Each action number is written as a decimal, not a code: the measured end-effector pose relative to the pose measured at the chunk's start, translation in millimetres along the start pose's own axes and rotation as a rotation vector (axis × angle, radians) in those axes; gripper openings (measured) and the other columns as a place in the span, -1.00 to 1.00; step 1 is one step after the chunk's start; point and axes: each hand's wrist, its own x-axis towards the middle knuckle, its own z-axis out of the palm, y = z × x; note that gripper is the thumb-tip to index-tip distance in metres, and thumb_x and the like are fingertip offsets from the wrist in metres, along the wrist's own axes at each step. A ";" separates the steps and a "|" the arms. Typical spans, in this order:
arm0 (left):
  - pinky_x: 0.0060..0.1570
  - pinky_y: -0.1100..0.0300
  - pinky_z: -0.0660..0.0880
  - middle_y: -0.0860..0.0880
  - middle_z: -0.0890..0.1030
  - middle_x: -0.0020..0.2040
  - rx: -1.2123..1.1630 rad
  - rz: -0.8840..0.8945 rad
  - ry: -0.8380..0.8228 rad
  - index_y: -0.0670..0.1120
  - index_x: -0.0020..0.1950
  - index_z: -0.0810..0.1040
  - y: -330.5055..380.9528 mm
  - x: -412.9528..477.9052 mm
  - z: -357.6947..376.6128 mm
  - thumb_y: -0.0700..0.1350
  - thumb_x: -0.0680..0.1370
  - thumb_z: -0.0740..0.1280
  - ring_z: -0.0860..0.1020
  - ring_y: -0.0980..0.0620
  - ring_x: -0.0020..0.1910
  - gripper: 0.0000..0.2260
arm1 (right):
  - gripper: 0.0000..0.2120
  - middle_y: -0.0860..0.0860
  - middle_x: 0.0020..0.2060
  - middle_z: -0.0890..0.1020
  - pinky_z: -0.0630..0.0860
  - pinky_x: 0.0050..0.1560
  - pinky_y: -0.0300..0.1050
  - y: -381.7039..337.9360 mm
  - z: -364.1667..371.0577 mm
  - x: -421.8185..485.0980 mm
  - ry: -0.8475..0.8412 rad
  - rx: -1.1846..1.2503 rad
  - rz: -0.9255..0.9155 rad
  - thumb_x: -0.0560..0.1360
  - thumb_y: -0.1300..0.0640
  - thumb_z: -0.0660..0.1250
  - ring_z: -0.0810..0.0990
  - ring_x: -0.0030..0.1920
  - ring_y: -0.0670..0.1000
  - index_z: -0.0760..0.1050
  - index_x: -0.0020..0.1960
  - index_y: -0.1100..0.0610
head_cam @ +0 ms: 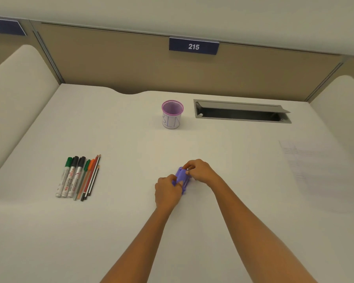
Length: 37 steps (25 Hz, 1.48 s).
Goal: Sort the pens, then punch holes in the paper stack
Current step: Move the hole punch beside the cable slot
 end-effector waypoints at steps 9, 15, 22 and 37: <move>-0.05 0.13 0.54 -0.19 0.61 0.04 -0.292 0.026 -0.081 -0.16 0.16 0.53 64.9 25.0 33.0 -0.09 0.56 0.32 0.58 -0.09 -0.07 -0.78 | -0.76 0.23 0.09 0.62 0.61 -0.01 -0.17 69.2 -73.1 -6.3 -0.025 0.488 -0.056 0.51 0.24 0.38 0.63 0.03 0.13 0.51 0.17 0.21; 0.10 -0.06 0.58 -0.22 0.51 0.22 -0.458 -0.195 -0.070 -0.24 0.36 0.38 127.6 67.5 66.0 -0.10 0.43 0.50 0.57 -0.21 0.14 -0.42 | -0.85 0.19 0.07 0.61 0.60 -0.13 -0.26 101.9 -128.1 16.5 0.099 0.546 -0.012 0.53 0.24 0.36 0.62 -0.02 0.06 0.50 0.09 0.13; 0.11 0.01 0.57 -0.22 0.62 0.14 -0.291 -0.131 -0.116 -0.24 0.25 0.54 187.3 142.6 113.8 -0.08 0.49 0.43 0.61 -0.15 0.03 -0.61 | -0.59 0.18 0.27 0.53 0.55 0.17 -0.02 122.8 -179.4 85.4 0.312 0.512 0.149 0.52 0.19 0.39 0.57 0.20 0.18 0.41 0.34 0.17; 0.18 0.02 0.55 -0.22 0.62 0.15 -0.088 -0.105 -0.131 -0.23 0.25 0.55 221.2 248.2 163.4 -0.02 0.52 0.37 0.60 -0.16 0.09 -0.62 | -0.55 0.17 0.24 0.60 0.51 0.20 -0.06 149.9 -219.5 184.3 0.445 0.366 0.239 0.49 0.03 0.41 0.59 0.18 0.15 0.51 0.31 0.23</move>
